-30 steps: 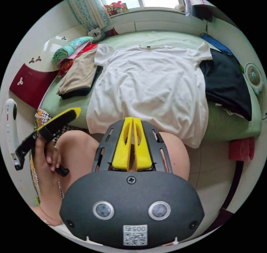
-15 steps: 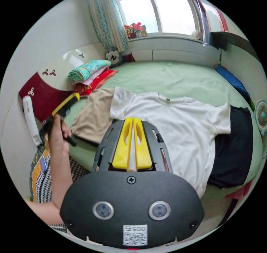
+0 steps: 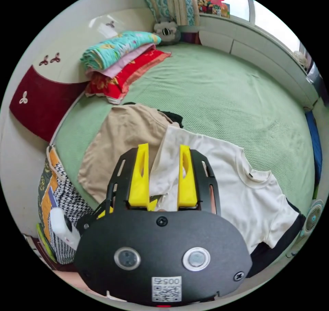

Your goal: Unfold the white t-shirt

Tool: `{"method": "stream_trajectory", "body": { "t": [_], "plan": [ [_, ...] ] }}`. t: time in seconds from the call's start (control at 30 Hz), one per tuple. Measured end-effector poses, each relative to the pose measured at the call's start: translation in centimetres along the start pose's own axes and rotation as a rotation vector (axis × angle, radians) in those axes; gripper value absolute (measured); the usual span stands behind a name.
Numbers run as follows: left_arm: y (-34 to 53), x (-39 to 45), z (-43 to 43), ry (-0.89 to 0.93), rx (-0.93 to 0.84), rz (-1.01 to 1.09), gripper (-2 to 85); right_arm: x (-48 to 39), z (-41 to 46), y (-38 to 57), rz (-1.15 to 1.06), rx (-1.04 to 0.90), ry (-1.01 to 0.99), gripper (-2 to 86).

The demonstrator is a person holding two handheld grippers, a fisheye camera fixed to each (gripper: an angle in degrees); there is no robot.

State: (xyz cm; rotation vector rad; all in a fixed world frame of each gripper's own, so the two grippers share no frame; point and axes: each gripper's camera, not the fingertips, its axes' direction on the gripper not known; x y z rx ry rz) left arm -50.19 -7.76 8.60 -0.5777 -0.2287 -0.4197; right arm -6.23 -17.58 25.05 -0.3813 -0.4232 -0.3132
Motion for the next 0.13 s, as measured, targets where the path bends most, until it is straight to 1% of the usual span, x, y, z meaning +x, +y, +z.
{"method": "stream_trajectory", "body": {
  "t": [0.07, 0.13],
  "plan": [
    [-1.1, -0.1, 1.3, -0.016, -0.007, 0.008, 10.7, 0.5, 1.0, -2.1, 0.024, -0.044, -0.004, 11.1],
    [-1.7, -0.3, 2.3, 0.010, -0.033, 0.009, 9.3, 1.0, 1.9, -3.7, 0.047, -0.083, -0.037, 10.8]
  ]
}}
